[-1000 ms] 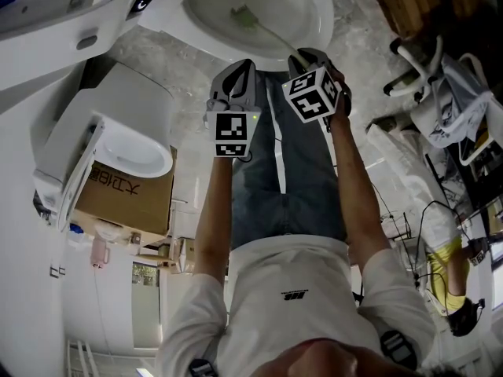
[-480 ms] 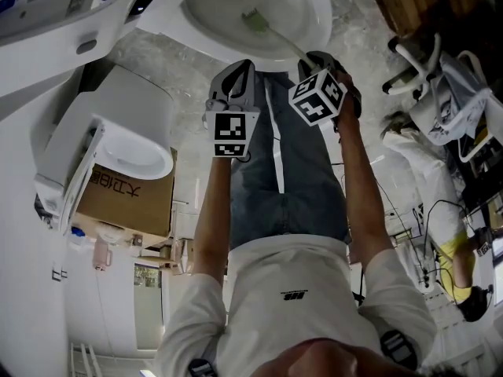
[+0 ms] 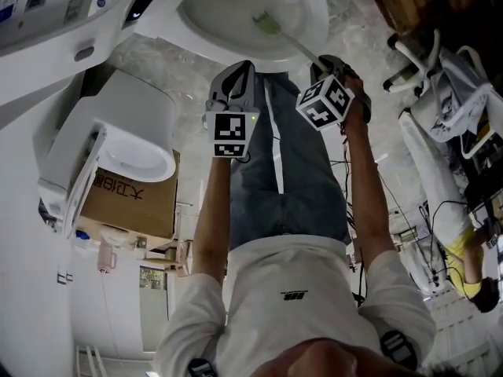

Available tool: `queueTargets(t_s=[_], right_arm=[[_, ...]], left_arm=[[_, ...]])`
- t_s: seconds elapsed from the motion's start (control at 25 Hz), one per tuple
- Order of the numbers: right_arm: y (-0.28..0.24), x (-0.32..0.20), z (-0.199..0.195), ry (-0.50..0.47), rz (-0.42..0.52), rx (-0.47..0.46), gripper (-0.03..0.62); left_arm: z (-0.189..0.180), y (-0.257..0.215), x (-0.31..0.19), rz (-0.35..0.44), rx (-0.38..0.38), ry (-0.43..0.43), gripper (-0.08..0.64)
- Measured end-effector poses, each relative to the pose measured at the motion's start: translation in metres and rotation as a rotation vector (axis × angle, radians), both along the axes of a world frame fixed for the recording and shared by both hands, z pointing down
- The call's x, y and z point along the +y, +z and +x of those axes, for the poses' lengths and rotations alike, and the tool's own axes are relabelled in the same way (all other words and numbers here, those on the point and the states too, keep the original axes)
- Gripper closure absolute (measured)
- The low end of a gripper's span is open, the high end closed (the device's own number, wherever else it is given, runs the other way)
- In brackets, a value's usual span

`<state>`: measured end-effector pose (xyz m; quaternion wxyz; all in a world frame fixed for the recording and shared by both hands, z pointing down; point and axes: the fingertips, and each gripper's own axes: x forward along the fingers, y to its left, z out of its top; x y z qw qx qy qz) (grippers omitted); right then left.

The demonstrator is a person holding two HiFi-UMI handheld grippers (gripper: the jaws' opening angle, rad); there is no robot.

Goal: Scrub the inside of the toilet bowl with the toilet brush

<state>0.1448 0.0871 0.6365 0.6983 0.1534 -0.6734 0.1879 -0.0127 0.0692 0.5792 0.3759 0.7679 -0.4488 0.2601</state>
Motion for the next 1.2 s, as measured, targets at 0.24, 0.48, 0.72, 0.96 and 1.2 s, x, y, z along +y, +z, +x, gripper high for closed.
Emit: queueTargets(t_s=[0.24,0.48,0.72,0.96,1.2], right_arm=[[-0.002,-0.01,0.017,0.008,0.035,0.046,0.518],[-0.005,-0.029,0.023,0.018,0.095,0.068,0.518],[-0.008,-0.042,0.028,0.055,0.139,0.076,0.518],[-0.011,-0.055,0.031,0.149,0.181,0.07,0.517],[-0.012,-0.062,0.018,0.435,0.172,-0.025,0.517]], left_arm=[[0.002,0.0,-0.002,0.002,0.002,0.01,0.551],[0.002,0.001,-0.002,-0.003,0.0,0.009,0.551],[-0.001,0.002,-0.001,-0.006,0.0,0.01,0.551],[-0.004,0.003,-0.004,-0.009,-0.004,0.01,0.551],[-0.006,0.004,-0.006,-0.01,-0.006,0.018,0.551]])
